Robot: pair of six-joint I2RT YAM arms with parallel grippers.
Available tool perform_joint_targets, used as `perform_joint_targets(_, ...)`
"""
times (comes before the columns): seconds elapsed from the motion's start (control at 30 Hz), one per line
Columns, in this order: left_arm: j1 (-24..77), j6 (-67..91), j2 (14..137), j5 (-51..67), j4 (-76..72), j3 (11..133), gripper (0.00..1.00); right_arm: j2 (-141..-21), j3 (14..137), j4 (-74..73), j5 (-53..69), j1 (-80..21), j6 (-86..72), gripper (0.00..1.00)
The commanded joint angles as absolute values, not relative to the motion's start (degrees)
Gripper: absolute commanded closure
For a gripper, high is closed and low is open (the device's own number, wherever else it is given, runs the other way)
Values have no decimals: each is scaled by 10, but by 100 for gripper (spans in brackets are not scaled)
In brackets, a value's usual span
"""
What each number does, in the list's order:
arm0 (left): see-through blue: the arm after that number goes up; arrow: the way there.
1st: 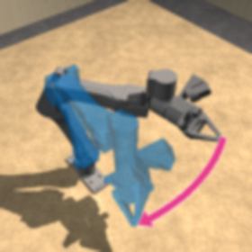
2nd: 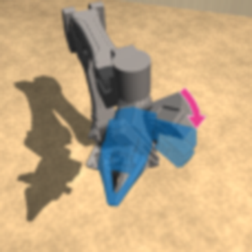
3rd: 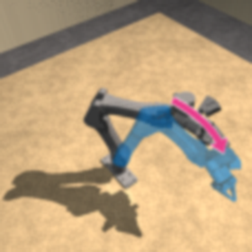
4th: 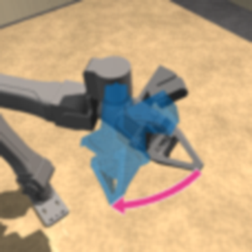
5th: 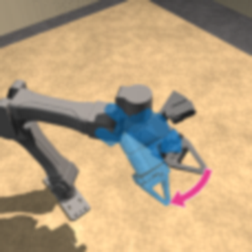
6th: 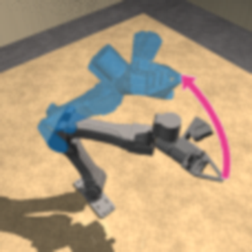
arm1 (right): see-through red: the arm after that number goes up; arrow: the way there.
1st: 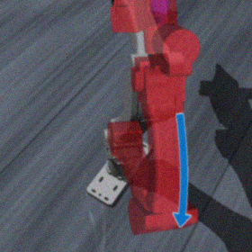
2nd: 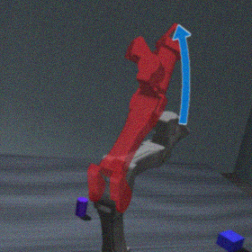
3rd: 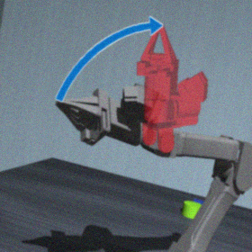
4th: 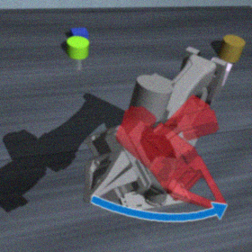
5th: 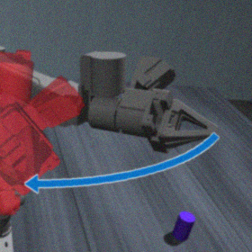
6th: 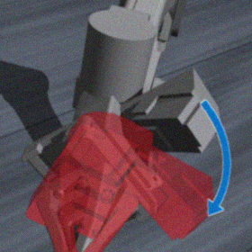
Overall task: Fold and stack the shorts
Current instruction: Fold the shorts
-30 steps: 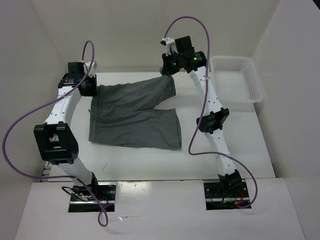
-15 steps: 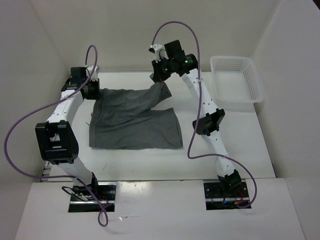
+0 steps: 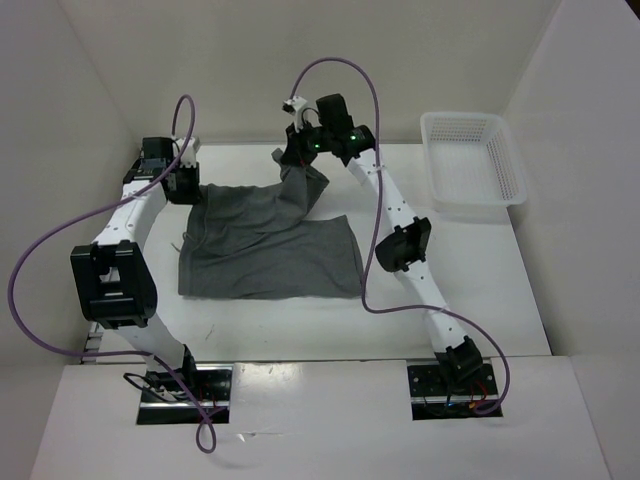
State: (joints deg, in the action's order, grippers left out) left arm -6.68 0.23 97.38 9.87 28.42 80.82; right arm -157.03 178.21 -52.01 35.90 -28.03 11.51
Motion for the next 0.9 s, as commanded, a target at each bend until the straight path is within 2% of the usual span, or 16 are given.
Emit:
perform_joint_targets(0.0, -80, 0, 960, 89, 294, 803, 100, -1595, 1798, -401, 386, -259, 41, 100)
perform_joint_targets(0.1, -89, 0, 965, 95, 294, 809, 100, -1609, 1798, -380, 365, -247, -44, 100)
perform_joint_targets(0.33, -89, 0, 981, 111, 299, 809, 100, -1609, 1798, -422, 385, -254, -65, 100)
perform_joint_targets(0.5, -89, 0, 981, 124, 299, 803, 100, -1644, 1798, -417, 452, -254, -89, 100)
perform_joint_targets(0.67, -89, 0, 991, 129, 305, 803, 100, -1639, 1792, -432, 446, -260, -112, 100)
perform_joint_targets(0.73, -89, 0, 991, 136, 305, 798, 100, -1597, 1715, -425, 446, -260, -134, 100)
perform_joint_targets(0.87, -89, 0, 974, 144, 292, 788, 100, -1430, 1410, -425, 392, -265, -151, 100)
